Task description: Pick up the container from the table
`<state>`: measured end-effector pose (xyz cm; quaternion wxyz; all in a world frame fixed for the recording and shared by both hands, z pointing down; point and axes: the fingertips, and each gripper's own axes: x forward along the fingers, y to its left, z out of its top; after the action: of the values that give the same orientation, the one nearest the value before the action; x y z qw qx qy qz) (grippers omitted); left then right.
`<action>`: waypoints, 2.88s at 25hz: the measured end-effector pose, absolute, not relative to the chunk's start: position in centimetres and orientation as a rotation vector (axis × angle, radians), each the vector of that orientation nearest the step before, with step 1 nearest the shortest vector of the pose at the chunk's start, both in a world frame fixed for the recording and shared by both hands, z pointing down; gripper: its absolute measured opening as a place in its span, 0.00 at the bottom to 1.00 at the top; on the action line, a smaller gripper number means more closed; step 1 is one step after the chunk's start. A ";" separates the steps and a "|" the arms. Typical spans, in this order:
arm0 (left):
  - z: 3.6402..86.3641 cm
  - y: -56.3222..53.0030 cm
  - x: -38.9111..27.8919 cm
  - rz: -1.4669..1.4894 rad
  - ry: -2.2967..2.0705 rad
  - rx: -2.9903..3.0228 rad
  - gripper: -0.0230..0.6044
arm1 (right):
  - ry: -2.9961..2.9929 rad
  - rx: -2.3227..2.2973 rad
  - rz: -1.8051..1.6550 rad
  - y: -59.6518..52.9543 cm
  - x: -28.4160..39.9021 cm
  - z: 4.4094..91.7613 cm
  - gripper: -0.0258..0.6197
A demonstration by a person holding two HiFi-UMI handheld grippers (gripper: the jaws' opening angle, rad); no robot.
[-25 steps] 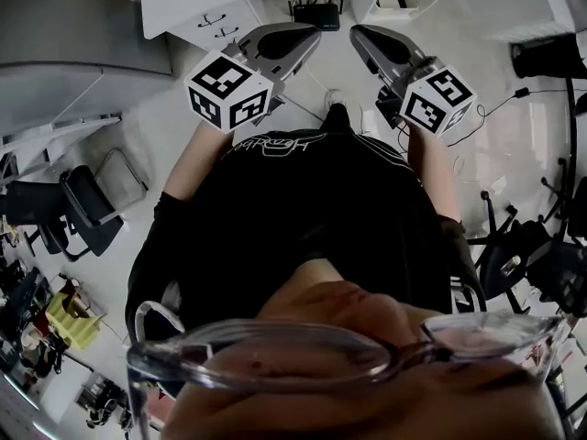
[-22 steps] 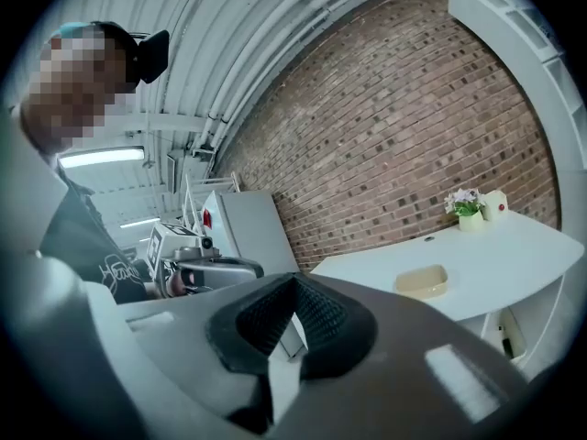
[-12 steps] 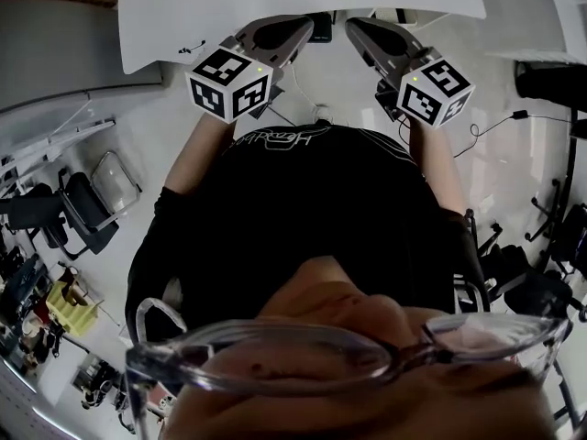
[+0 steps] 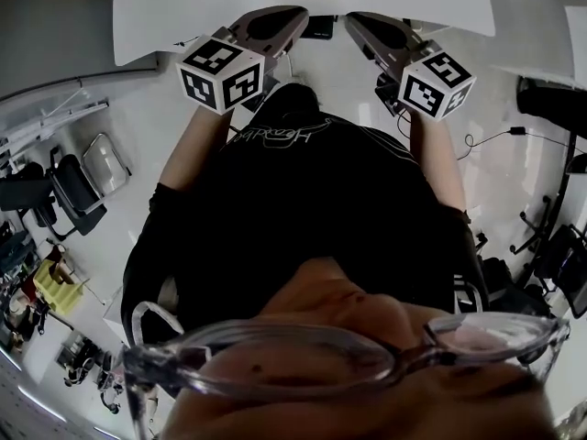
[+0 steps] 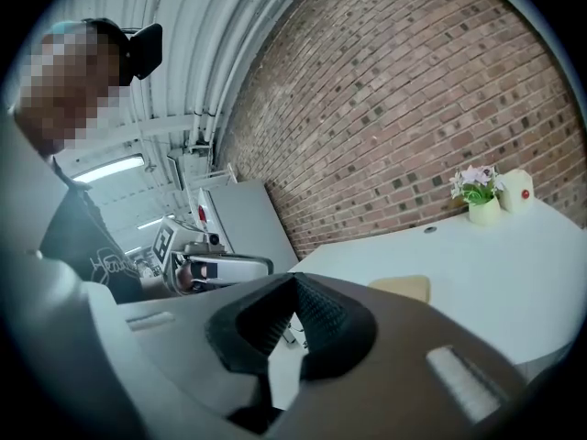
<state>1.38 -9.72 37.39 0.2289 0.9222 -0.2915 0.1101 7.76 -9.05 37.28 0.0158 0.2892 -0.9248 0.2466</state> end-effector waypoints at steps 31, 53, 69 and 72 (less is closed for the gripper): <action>46.7 -23.1 -1.8 0.422 -0.842 2.290 0.04 | -2.740 0.960 1.003 -22.8 8.3 44.4 0.04; 56.7 -25.7 -4.4 0.441 -0.862 1.847 0.33 | -2.400 1.107 1.228 -26.9 12.5 54.7 0.28; 59.1 -25.6 -2.5 0.389 -0.817 1.663 0.33 | -2.293 1.022 1.535 -26.9 12.7 57.8 0.28; 59.5 -25.6 -2.8 0.382 -0.822 1.657 0.33 | -2.273 1.020 1.554 -26.7 12.1 58.5 0.28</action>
<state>-2.85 -25.59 59.47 0.5862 0.7108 -0.3524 0.1641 12.08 -26.71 58.48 0.1022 0.3456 -0.7700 0.5265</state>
